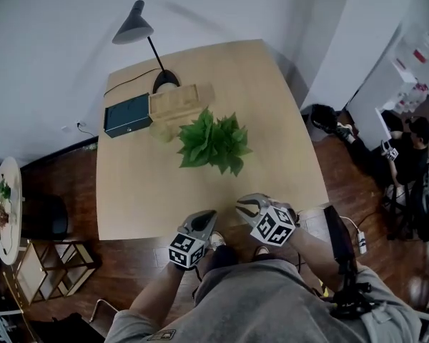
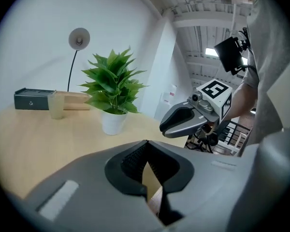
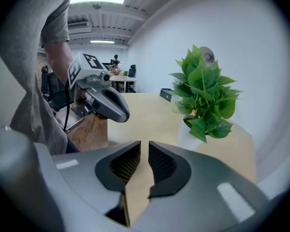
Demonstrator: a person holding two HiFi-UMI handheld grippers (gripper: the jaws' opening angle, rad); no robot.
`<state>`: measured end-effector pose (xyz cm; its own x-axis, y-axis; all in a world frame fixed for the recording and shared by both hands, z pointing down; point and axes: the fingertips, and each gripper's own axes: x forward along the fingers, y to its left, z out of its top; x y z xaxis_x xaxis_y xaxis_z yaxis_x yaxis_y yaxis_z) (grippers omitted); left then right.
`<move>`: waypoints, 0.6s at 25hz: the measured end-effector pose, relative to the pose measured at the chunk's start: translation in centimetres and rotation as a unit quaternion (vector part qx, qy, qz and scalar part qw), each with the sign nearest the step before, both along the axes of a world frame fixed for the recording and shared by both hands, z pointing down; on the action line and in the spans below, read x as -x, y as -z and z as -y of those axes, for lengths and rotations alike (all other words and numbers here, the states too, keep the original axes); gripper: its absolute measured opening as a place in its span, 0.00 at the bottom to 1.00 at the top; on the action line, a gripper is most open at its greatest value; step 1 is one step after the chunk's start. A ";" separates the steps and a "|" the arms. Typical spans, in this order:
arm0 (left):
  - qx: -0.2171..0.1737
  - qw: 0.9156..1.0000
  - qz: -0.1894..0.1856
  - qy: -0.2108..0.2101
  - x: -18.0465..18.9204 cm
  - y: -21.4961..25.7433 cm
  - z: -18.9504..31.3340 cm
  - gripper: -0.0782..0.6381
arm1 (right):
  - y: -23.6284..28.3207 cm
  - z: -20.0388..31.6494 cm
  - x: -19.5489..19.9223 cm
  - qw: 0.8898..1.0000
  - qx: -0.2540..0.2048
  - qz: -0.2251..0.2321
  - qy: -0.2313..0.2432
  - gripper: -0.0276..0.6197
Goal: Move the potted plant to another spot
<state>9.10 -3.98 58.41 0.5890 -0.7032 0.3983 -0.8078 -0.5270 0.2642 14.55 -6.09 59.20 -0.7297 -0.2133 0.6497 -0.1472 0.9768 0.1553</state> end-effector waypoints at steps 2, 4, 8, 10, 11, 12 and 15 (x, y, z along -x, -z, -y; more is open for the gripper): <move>0.000 1.000 -0.002 0.026 -1.4 -0.1 -1.0 0.11 | 0.0 -1.5 -1.0 1.000 -0.004 0.000 0.030 0.13; 0.000 0.999 -0.008 0.049 -3.3 0.2 -2.3 0.11 | 0.2 -2.9 -2.4 0.998 -0.010 0.002 0.058 0.12; -0.003 0.997 -0.007 0.074 -6.6 1.1 -5.3 0.11 | 0.5 -5.6 -5.1 0.996 -0.012 0.015 0.089 0.11; -0.003 0.996 -0.008 0.085 -7.6 1.5 -6.4 0.11 | 0.6 -6.6 -6.3 0.995 -0.008 0.021 0.095 0.09; -0.004 0.996 -0.008 0.085 -8.1 1.8 -7.1 0.11 | 0.7 -7.1 -6.9 0.995 -0.004 0.025 0.094 0.09; -0.005 0.997 -0.006 0.082 -8.6 2.0 -7.7 0.11 | 0.8 -7.6 -7.3 0.995 0.001 0.029 0.091 0.08; -0.009 0.998 -0.002 0.066 -9.4 2.4 -9.0 0.11 | 1.0 -8.8 -8.2 0.997 0.016 0.043 0.067 0.05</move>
<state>18.52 5.02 55.98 0.4931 -0.7817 0.3819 -0.8690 -0.4214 0.2595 22.74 2.72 58.22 -0.8041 -0.0896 0.5877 -0.0257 0.9929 0.1163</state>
